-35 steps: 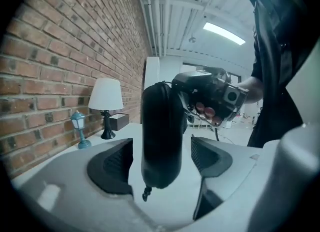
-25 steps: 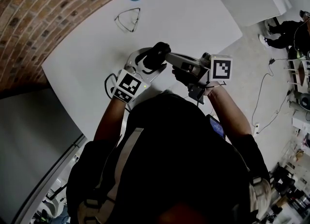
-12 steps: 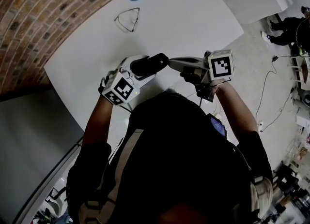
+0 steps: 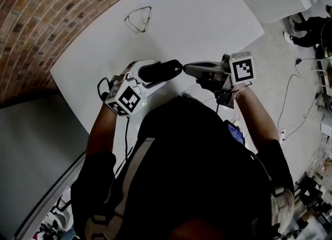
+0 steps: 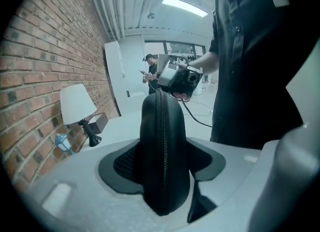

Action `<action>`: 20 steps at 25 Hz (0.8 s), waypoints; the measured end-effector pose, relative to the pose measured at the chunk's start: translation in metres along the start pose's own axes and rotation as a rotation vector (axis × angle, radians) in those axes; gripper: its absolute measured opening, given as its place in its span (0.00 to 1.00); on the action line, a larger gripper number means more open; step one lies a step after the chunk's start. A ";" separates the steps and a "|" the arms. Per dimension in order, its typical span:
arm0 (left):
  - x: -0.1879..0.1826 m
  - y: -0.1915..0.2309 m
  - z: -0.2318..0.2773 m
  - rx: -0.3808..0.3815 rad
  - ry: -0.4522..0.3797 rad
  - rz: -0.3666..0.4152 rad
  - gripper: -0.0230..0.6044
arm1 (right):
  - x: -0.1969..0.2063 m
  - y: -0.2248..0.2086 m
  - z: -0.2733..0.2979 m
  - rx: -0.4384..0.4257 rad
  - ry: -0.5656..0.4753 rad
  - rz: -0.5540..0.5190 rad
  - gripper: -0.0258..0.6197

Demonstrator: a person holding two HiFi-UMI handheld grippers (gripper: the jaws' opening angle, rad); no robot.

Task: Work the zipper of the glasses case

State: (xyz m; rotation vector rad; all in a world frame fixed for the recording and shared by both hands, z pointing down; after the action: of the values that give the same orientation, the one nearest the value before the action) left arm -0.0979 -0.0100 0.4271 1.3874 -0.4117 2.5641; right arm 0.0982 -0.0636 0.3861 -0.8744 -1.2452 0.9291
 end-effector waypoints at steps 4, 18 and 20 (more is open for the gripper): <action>-0.001 0.001 -0.007 -0.002 -0.029 -0.032 0.45 | -0.002 -0.002 -0.006 0.013 -0.018 -0.008 0.05; -0.024 0.009 -0.026 -0.006 -0.306 -0.231 0.45 | -0.001 -0.011 -0.005 -0.041 -0.066 0.039 0.04; -0.042 0.021 -0.040 -0.020 -0.448 -0.317 0.45 | 0.006 -0.019 -0.003 -0.022 -0.064 0.072 0.04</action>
State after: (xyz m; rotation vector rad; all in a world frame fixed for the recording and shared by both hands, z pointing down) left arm -0.1133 -0.0177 0.3678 1.8521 -0.2538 1.9901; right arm 0.1039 -0.0650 0.4056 -0.9178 -1.2878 1.0099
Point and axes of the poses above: the fingertips, and each gripper's own axes: z forward along the fingers, y to its left, x out of its underside, the point moved 9 cm from there along -z, backward along the fingers
